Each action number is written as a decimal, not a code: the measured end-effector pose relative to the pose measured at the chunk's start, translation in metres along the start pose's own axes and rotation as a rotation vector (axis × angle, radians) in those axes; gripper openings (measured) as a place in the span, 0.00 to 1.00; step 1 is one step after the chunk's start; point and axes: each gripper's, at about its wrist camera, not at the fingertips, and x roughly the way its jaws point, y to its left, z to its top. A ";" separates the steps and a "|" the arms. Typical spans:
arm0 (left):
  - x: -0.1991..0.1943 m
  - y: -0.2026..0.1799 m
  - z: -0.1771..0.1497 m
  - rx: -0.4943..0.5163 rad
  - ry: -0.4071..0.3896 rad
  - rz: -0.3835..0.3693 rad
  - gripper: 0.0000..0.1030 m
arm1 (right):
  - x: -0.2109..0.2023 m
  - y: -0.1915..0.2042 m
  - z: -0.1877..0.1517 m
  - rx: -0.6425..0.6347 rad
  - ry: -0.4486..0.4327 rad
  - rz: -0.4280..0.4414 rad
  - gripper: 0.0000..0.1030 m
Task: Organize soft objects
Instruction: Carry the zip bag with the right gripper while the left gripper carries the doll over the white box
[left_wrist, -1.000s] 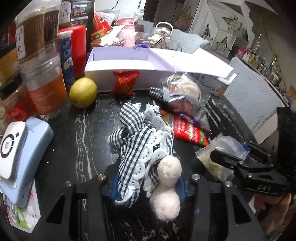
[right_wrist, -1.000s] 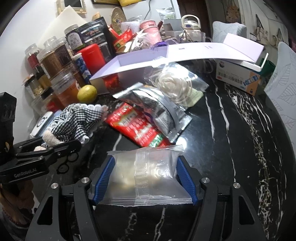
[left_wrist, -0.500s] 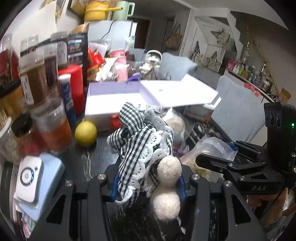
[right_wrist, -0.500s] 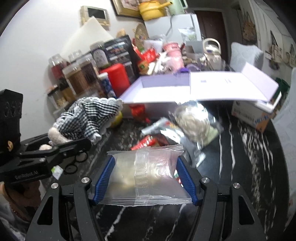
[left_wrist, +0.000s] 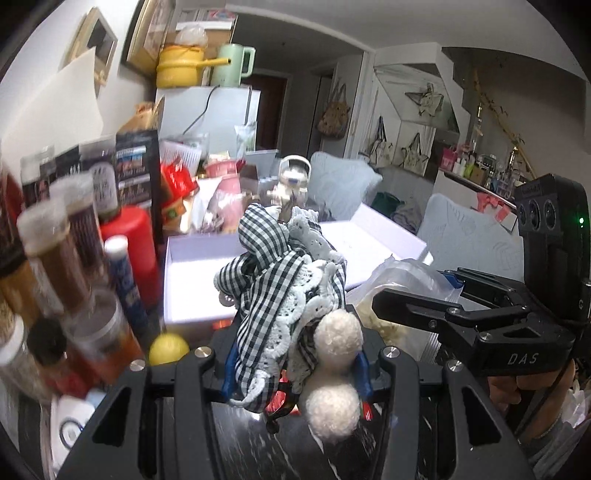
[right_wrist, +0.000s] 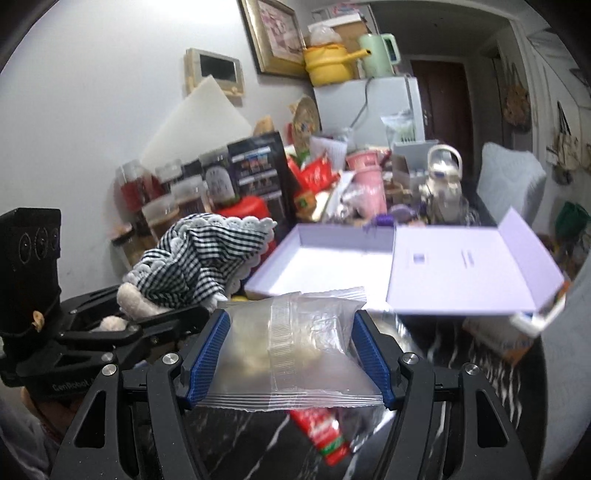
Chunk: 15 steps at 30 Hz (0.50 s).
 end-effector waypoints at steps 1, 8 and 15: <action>0.001 0.000 0.004 0.004 -0.009 0.006 0.46 | 0.001 -0.001 0.006 -0.006 -0.008 0.001 0.66; 0.021 0.015 0.045 0.012 -0.057 0.040 0.46 | 0.016 -0.016 0.048 -0.027 -0.044 -0.005 0.66; 0.050 0.031 0.080 0.018 -0.087 0.084 0.46 | 0.047 -0.032 0.089 -0.046 -0.070 -0.011 0.66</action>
